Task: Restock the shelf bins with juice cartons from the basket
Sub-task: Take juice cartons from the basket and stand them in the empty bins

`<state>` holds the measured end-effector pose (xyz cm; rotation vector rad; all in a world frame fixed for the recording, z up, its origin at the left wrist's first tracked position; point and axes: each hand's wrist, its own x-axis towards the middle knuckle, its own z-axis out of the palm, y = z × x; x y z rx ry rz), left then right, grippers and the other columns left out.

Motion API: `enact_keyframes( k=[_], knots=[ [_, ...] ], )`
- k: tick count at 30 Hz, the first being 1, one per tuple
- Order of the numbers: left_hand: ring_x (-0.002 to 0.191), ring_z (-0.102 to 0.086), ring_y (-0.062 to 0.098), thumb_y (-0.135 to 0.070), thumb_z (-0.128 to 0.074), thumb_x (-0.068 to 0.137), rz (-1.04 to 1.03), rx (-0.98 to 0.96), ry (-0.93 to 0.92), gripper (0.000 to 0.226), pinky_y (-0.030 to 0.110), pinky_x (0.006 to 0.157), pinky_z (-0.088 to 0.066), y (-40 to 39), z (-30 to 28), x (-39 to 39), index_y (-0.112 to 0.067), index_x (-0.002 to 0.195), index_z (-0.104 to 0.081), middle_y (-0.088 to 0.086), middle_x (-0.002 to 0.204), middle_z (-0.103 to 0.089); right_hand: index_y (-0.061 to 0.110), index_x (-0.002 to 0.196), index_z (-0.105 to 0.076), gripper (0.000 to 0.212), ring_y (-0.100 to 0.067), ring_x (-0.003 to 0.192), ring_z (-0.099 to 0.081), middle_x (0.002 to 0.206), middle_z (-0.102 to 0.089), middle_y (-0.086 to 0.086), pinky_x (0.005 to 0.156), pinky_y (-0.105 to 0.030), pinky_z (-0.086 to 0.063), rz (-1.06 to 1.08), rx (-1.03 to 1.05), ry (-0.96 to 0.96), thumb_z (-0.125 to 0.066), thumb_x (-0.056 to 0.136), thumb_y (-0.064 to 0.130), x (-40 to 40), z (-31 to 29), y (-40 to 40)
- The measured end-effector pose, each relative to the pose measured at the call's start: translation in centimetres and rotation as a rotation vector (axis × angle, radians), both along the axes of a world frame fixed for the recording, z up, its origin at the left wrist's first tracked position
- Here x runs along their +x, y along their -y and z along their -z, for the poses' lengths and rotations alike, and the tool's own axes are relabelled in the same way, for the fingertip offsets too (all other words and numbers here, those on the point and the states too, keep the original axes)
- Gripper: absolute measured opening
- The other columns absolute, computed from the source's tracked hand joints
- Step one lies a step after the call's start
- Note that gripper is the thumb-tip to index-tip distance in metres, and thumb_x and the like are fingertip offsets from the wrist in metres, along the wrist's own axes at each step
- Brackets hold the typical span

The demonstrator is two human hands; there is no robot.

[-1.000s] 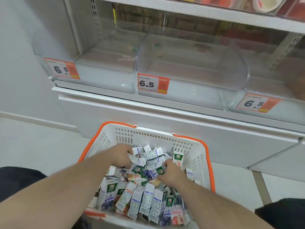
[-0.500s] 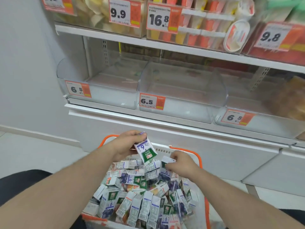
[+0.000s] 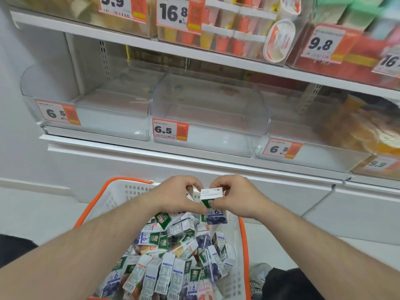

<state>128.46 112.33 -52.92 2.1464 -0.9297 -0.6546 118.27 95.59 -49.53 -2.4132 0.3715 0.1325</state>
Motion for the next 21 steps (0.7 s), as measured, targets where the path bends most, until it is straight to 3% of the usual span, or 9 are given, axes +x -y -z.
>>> enact_keyframes(
  k=[4,7,9,10,12,14,16,19,21],
  knots=[
    [0.087,-0.059,0.008,-0.048,-0.085,0.065,0.03,-0.062,0.059,0.031,0.035,0.081,-0.05,1.7,-0.3,0.0,-0.041,0.091,-0.072,-0.011,0.09,-0.063,0.024,0.084,-0.071,0.025,-0.016,0.076,-0.066,0.083,-0.072,0.003,0.069,-0.035,-0.054,0.031,0.044,0.012,-0.081,0.064,0.015,0.7,-0.8,1.0],
    [0.087,-0.06,0.0,-0.044,-0.086,0.066,-0.001,-0.102,0.073,0.027,0.029,0.079,-0.049,2.6,0.2,-0.3,-0.049,0.089,-0.072,-0.017,0.09,-0.066,0.025,0.095,-0.065,0.037,-0.014,0.079,-0.067,0.089,-0.071,0.005,0.076,-0.037,-0.056,0.015,0.12,-0.031,-0.084,0.065,0.016,0.6,-0.1,1.7],
    [0.082,-0.063,0.0,-0.038,-0.085,0.066,-0.025,-0.102,0.039,0.025,0.031,0.076,-0.052,3.2,0.4,-0.5,-0.049,0.085,-0.074,-0.02,0.087,-0.069,0.028,0.113,-0.06,0.049,-0.014,0.083,-0.066,0.102,-0.068,0.005,0.076,-0.032,-0.054,-0.022,0.158,-0.087,-0.082,0.071,0.015,0.4,0.0,2.7],
    [0.079,-0.064,0.001,-0.036,-0.085,0.066,-0.037,-0.101,0.033,0.023,0.033,0.075,-0.053,3.7,0.2,-0.4,-0.046,0.084,-0.075,-0.022,0.084,-0.07,0.028,0.121,-0.058,0.054,-0.012,0.083,-0.063,0.109,-0.066,0.006,0.075,-0.028,-0.051,-0.008,0.157,-0.069,-0.08,0.074,0.014,0.5,-0.1,3.5],
    [0.079,-0.064,0.004,-0.033,-0.085,0.066,-0.059,-0.139,0.051,0.02,0.032,0.075,-0.052,5.2,-0.9,-0.2,-0.043,0.081,-0.075,-0.022,0.084,-0.07,0.026,0.124,-0.06,0.049,-0.008,0.083,-0.059,0.117,-0.063,0.009,0.079,-0.024,-0.046,0.162,0.085,0.15,-0.074,0.078,0.014,0.8,-0.6,5.8],
    [0.097,-0.061,0.003,-0.03,-0.085,0.068,-0.06,-0.177,0.145,0.025,0.024,0.085,-0.047,7.2,-2.4,0.2,-0.04,0.089,-0.075,-0.02,0.102,-0.067,0.02,0.116,-0.064,0.037,-0.014,0.087,-0.06,0.113,-0.06,0.008,0.085,-0.029,-0.048,0.451,-0.051,0.484,-0.069,0.08,0.014,0.9,-1.5,8.9],
    [0.112,-0.054,0.002,-0.035,-0.085,0.069,-0.06,-0.153,0.255,0.037,0.023,0.094,-0.042,9.2,-3.8,0.6,-0.034,0.104,-0.074,-0.016,0.125,-0.055,0.014,0.115,-0.063,0.033,-0.022,0.095,-0.061,0.119,-0.056,0.002,0.088,-0.031,-0.046,0.615,-0.215,0.655,-0.066,0.082,0.014,0.4,-2.1,12.5],
    [0.121,-0.05,0.005,-0.05,-0.081,0.066,-0.075,-0.122,0.339,0.046,0.028,0.092,-0.044,11.8,-4.9,0.7,-0.038,0.109,-0.071,-0.019,0.151,-0.03,0.014,0.138,-0.048,0.052,-0.023,0.122,-0.052,0.154,-0.03,0.002,0.094,-0.031,-0.042,0.663,-0.334,0.476,-0.062,0.088,0.019,-0.5,-2.2,17.6],
    [0.121,-0.051,0.007,-0.055,-0.079,0.064,-0.085,-0.121,0.389,0.042,0.027,0.085,-0.044,13.2,-5.3,0.6,-0.044,0.103,-0.07,-0.02,0.158,-0.017,0.018,0.149,-0.034,0.064,-0.024,0.134,-0.042,0.162,-0.011,0.006,0.1,-0.036,-0.04,0.627,-0.313,0.346,-0.06,0.091,0.018,-0.6,-1.7,20.1]
  ],
)
